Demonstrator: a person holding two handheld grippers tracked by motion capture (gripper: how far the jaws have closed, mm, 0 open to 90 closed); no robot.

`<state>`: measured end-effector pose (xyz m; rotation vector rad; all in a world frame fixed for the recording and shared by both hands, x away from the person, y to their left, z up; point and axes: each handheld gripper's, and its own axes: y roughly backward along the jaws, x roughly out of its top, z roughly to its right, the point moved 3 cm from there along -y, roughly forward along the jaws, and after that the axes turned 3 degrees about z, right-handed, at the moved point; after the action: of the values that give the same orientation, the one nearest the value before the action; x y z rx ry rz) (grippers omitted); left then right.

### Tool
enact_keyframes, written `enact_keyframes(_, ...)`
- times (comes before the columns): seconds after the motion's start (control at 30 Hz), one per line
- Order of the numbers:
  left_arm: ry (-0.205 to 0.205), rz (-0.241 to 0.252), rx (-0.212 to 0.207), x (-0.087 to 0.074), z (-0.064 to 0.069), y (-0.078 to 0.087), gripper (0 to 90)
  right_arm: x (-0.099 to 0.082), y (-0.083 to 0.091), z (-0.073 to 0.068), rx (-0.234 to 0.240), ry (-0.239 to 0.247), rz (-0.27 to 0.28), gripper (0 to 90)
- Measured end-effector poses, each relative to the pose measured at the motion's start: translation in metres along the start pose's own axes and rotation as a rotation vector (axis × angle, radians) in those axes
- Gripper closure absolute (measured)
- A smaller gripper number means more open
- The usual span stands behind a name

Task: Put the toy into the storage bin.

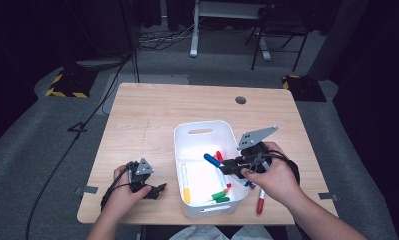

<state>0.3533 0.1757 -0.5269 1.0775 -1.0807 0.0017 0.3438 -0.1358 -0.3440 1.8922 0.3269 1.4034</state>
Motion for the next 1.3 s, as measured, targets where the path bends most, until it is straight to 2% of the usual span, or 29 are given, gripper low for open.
enact_keyframes(0.17,-0.002,0.000,-0.001,0.000,0.000,0.000,8.9,-0.003,-0.007,0.000,0.005,0.007,-0.024,77.1)
enact_keyframes(0.23,-0.013,0.000,0.004,0.000,0.000,-0.001,7.8,-0.007,-0.013,-0.003,0.017,0.000,-0.049,77.1)
enact_keyframes(0.4,-0.022,-0.001,0.012,0.001,-0.001,-0.001,7.0,-0.012,-0.023,-0.007,0.034,0.020,-0.087,77.1)
enact_keyframes(0.63,-0.017,-0.004,0.010,0.001,-0.001,-0.001,6.1,-0.018,-0.033,-0.009,0.038,0.018,-0.142,77.1)
enact_keyframes(0.83,-0.007,-0.011,0.009,0.001,0.000,-0.002,4.4,-0.023,-0.044,-0.007,0.045,0.055,-0.167,77.1)
enact_keyframes(0.87,-0.006,-0.013,0.009,0.001,0.000,-0.002,4.0,-0.024,-0.047,-0.007,0.043,0.063,-0.187,77.1)
enact_keyframes(0.97,-0.016,-0.008,0.012,0.001,-0.001,-0.002,3.8,-0.025,-0.051,-0.008,0.048,0.060,-0.201,77.1)
enact_keyframes(1.0,-0.021,-0.007,0.013,0.001,-0.001,-0.002,3.2,-0.026,-0.055,-0.008,0.046,0.056,-0.221,77.1)
enact_keyframes(1.03,-0.011,-0.011,0.001,0.001,0.000,-0.002,2.9,-0.026,-0.056,-0.008,0.042,0.056,-0.236,77.1)
enact_keyframes(1.13,-0.015,-0.017,0.005,0.001,0.000,-0.002,1.9,-0.027,-0.061,-0.008,0.043,0.052,-0.257,77.1)
enact_keyframes(1.3,-0.024,-0.020,0.006,0.001,-0.001,-0.003,0.4,-0.029,-0.066,-0.008,0.038,0.056,-0.278,77.1)
